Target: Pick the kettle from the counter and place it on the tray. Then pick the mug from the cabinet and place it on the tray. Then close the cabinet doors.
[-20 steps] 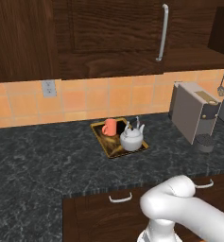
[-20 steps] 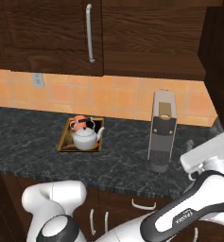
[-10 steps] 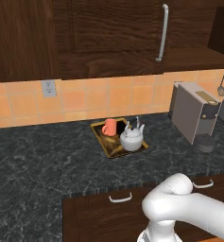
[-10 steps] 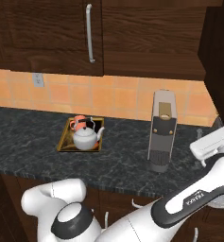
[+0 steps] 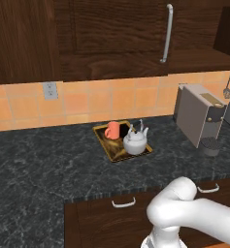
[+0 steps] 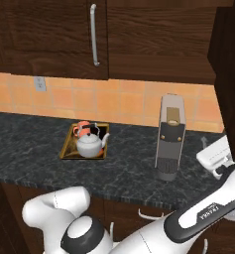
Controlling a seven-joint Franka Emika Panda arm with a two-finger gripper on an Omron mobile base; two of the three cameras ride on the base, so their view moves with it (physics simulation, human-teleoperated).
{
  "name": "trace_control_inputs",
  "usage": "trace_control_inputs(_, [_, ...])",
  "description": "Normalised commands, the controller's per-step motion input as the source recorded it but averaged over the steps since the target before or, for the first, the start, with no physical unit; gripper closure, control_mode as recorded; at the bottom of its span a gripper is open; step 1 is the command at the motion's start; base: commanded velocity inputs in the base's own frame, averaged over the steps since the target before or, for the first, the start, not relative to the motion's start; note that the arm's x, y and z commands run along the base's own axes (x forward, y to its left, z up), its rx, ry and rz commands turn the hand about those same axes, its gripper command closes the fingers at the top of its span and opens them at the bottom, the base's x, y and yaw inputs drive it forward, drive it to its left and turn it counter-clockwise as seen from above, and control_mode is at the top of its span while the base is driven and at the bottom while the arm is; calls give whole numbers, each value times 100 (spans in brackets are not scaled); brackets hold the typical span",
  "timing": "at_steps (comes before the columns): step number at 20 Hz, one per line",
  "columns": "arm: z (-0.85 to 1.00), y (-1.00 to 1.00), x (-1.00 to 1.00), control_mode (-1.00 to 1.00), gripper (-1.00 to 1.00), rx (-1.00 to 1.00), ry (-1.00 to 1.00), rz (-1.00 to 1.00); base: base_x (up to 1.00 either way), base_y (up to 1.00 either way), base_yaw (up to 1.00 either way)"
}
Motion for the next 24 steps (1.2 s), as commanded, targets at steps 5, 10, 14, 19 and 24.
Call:
trace_control_inputs(5, [68, 2, -19, -100, -100, 0, -6, 3, 0, 0, 0])
trace_control_inputs(10, [99, 33, -21, -100, -100, -11, -11, 0, 0, 0, 0])
trace_control_inputs(14, [100, 59, -11, -100, -100, -20, -8, 0, 0, 0, 0])
trace_control_inputs(19, [100, 62, -17, -100, -100, -22, -6, 0, 0, 0, 0])
trace_control_inputs(24, [100, 70, -8, -100, -100, -23, 0, 0, 0, 0, 0])
